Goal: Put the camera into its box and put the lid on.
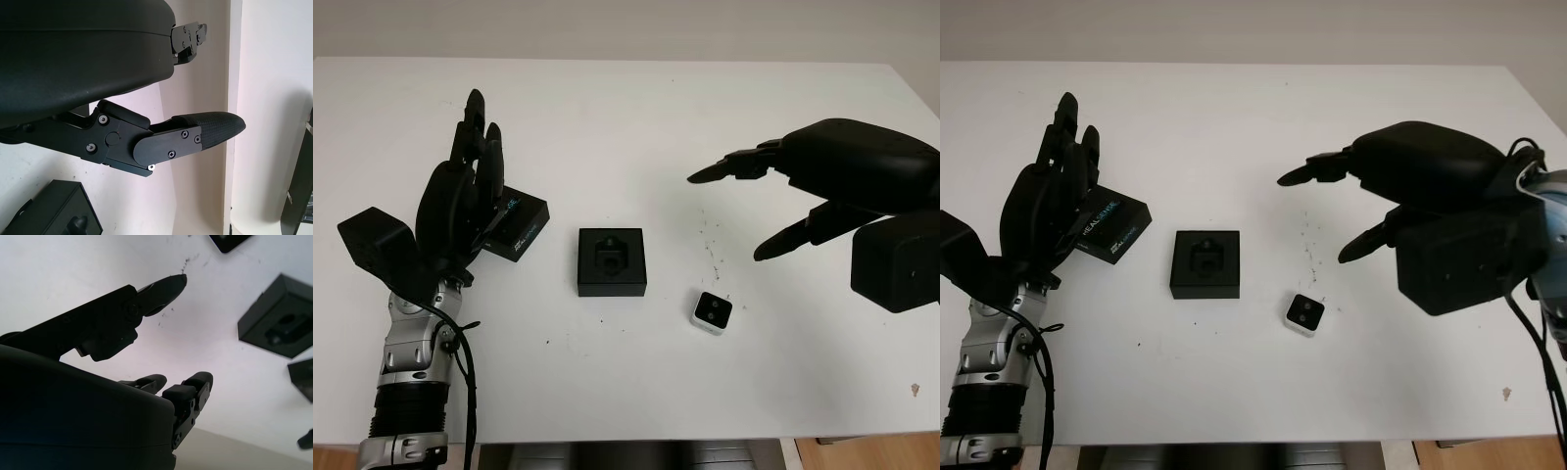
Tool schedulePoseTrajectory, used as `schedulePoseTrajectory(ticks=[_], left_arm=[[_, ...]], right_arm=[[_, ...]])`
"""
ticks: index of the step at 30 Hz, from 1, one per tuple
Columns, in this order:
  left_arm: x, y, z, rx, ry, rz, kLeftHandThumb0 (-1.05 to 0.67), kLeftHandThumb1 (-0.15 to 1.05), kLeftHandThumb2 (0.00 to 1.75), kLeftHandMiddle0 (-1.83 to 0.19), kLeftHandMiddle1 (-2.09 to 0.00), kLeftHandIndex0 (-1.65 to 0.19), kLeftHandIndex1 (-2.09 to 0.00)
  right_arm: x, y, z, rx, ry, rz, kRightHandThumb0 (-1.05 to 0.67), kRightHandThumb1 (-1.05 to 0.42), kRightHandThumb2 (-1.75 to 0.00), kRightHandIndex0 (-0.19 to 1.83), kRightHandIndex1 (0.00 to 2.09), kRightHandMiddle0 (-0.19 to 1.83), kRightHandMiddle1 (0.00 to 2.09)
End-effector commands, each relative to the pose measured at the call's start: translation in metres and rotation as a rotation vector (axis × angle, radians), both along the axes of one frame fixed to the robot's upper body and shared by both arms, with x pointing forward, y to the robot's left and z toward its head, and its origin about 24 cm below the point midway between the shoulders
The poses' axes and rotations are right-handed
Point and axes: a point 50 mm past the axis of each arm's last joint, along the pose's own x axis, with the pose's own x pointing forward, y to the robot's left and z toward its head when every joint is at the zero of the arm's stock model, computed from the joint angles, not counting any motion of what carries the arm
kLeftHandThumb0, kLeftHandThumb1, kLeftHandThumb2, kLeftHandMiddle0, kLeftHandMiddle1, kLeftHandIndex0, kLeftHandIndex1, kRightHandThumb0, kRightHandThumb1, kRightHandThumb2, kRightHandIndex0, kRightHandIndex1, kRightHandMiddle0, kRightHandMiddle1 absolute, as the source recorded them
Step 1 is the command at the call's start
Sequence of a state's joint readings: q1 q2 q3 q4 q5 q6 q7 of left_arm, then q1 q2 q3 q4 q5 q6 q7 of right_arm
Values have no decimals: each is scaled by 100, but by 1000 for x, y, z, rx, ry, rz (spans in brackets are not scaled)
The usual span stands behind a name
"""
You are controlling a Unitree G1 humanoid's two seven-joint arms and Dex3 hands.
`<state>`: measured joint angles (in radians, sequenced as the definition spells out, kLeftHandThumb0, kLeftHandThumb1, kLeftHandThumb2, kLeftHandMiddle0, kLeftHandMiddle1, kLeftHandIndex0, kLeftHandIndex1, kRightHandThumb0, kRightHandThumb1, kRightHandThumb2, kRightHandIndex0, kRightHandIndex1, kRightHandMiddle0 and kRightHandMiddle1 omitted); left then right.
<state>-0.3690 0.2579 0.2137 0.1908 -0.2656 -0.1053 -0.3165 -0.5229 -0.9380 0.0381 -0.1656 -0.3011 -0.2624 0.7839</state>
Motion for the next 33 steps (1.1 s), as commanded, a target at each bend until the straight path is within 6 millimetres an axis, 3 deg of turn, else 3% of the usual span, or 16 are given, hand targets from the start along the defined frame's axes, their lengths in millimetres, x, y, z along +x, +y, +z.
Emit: schedulePoseTrajectory(ticks=[1, 13, 25, 33], left_arm=[[0, 2, 3, 13, -8, 1, -76, 105, 63, 19, 0, 19, 0], [0, 2, 3, 22, -3, 3, -77, 105, 63, 19, 0, 19, 0], [0, 3, 2, 6, -1, 5, -76, 105, 61, 19, 0, 19, 0], [-1, 4, 2, 7, -3, 7, -76, 105, 61, 19, 0, 19, 0]], right_arm=[[-4, 3, 5, -73, -42, 40, -29, -76, -4, 43, 10, 51, 14], [-13, 6, -7, -157, -32, 169, -32, -74, -5, 47, 9, 57, 10], [-16, 7, -23, -162, 0, 199, -41, -75, -6, 49, 9, 60, 12], [-16, 4, -34, -171, 47, 191, -38, -81, -7, 45, 7, 56, 12]])
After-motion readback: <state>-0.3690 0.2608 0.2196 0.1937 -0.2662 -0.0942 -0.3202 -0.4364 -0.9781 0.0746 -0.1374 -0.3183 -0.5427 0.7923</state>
